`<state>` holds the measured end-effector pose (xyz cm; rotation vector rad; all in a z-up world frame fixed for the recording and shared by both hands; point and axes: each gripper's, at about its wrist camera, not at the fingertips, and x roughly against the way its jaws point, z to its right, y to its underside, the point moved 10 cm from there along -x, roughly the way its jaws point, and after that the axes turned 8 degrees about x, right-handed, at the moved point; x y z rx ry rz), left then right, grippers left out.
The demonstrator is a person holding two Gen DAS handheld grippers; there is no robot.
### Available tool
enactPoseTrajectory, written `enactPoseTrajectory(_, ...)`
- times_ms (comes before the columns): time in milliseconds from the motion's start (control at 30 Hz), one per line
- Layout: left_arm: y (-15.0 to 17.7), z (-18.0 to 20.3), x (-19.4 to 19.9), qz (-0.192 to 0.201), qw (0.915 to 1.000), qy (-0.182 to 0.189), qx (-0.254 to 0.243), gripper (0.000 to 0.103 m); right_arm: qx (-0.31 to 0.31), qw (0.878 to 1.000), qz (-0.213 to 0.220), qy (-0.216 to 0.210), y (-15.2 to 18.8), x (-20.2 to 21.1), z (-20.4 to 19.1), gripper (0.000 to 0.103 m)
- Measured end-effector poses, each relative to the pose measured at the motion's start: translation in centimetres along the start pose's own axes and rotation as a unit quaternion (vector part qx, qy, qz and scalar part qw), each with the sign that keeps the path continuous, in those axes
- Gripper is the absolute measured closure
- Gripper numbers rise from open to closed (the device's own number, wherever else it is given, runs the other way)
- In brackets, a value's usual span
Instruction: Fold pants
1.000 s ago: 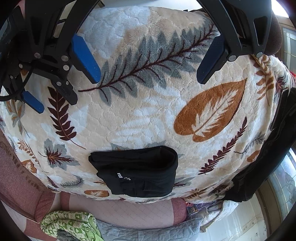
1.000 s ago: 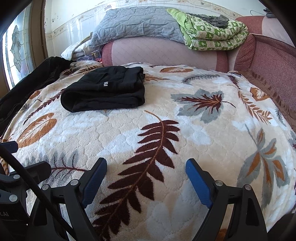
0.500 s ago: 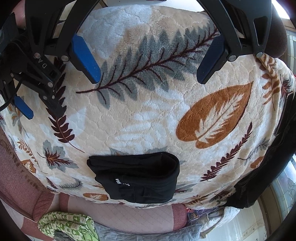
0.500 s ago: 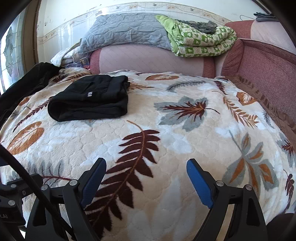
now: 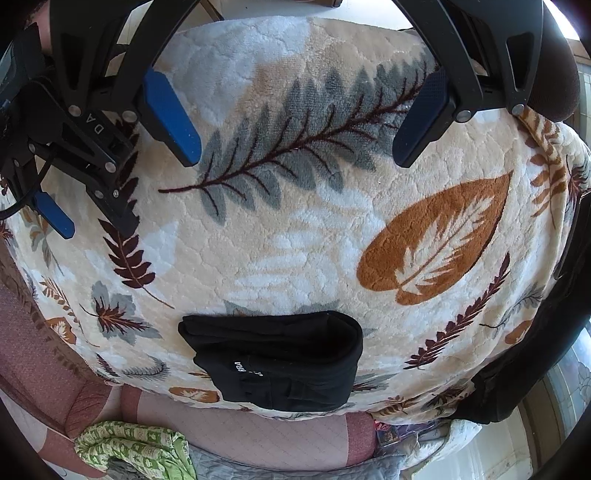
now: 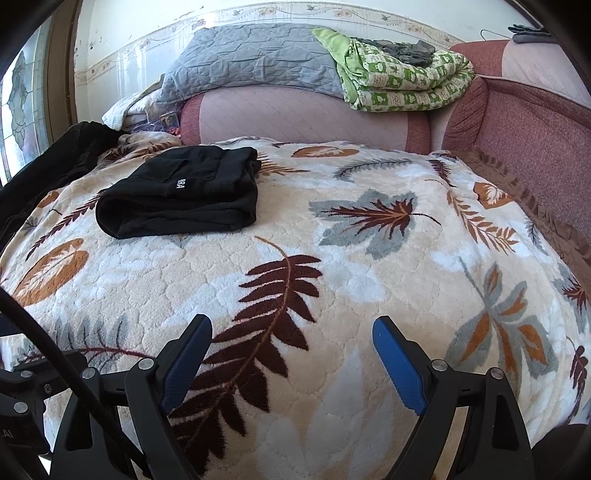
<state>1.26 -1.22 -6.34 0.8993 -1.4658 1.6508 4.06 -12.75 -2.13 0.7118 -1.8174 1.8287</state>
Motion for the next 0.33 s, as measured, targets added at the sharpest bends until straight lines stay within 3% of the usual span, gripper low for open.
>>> enactPoseTrajectory(233,0.35,0.08,0.60,-0.002,0.9998,0.013,0.013,0.000,-0.003,1.000,0.007,-0.005,-0.21,0.57,0.06,0.011)
enactPoseTrajectory(333,0.81,0.34,0.49,-0.024,0.9984,0.041,0.030,0.000,-0.004,1.000,0.007,-0.008,-0.17,0.70,0.00,0.011)
